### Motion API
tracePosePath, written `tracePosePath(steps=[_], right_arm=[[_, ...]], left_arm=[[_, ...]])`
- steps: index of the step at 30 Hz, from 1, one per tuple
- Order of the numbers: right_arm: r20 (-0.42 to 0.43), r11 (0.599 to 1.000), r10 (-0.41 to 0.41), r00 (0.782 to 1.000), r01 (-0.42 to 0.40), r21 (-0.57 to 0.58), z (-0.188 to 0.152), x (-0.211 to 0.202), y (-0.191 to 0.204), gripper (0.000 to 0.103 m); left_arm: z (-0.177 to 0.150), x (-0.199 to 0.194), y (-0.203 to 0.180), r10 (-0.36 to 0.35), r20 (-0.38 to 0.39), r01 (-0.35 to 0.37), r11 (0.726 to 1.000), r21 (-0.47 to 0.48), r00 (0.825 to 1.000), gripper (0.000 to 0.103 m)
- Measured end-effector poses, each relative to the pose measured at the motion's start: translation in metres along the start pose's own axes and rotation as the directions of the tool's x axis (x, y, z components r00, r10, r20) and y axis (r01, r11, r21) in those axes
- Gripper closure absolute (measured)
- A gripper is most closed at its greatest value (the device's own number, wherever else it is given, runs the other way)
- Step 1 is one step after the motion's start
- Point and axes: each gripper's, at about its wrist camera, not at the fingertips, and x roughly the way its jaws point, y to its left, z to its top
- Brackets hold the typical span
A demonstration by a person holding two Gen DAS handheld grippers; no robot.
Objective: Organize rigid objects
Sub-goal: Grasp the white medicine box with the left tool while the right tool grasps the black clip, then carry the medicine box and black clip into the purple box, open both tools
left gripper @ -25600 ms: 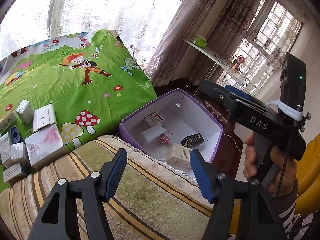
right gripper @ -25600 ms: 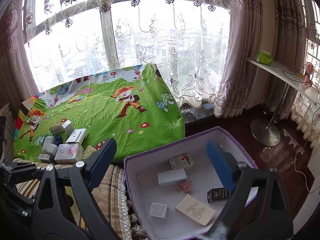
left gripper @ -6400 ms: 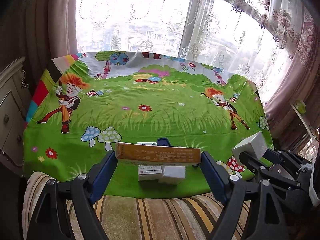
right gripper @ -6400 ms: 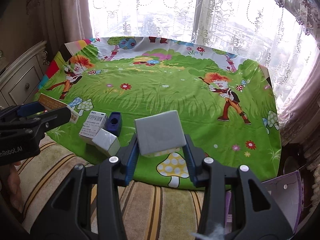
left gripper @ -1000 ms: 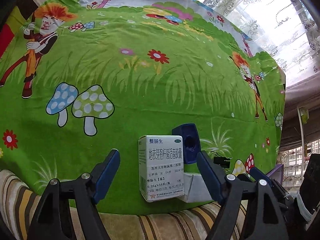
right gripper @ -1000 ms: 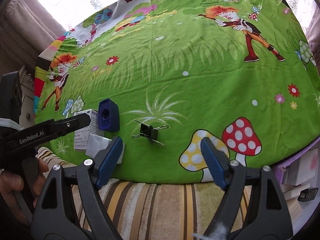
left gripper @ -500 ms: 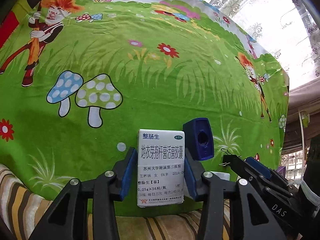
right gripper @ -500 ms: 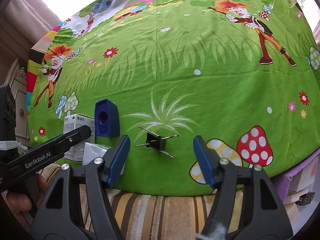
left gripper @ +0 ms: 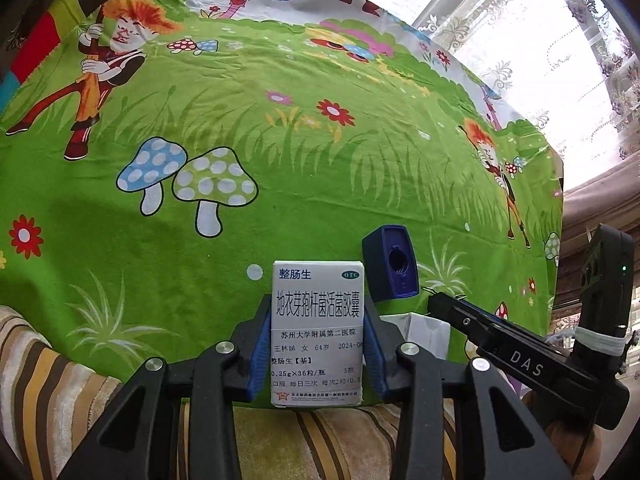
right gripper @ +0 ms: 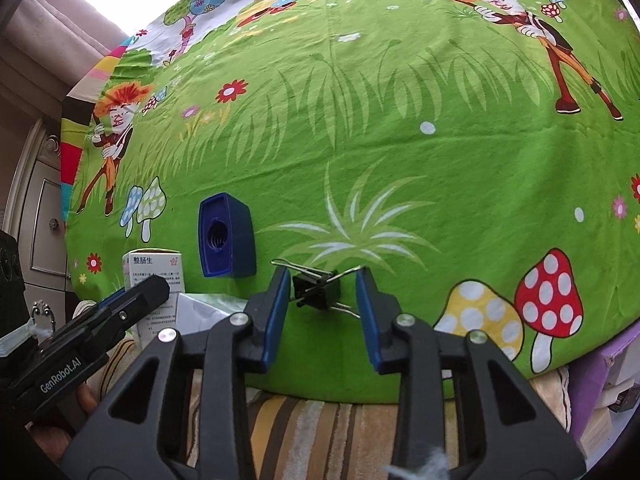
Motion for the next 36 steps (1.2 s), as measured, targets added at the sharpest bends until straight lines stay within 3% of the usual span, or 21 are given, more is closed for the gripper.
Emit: tracePosePath(steps=[7,21,29,36], right_arm=[[0.025,1.000,0.016,1.000,-0.016,0.002,-0.004,-0.006,-0.002,0.075],[0.101,0.996,0.081,0.992,-0.085,0.035,-0.022,-0.038,-0.020,0.076],[0.179,0.995,0.091,0.980,-0.099,0.033,-0.046,-0.073,-0.033,0.076],[0.232,0.990,0.109,0.967,-0.126,0.060,-0.072,-0.101,-0.054,0.076]], left_arm=[[-0.002,-0.003,0.001,-0.006,0.011,0.006,1.000,-0.001,1.000,0.062],[-0.006,-0.014,-0.001,-0.010,0.047,0.010,1.000,0.006,0.999,0.062],[-0.015,-0.038,-0.008,-0.042,0.107,0.041,0.999,0.007,0.993,0.062],[-0.031,-0.055,-0.036,-0.098,0.122,0.091,0.994,0.060,0.988,0.062]])
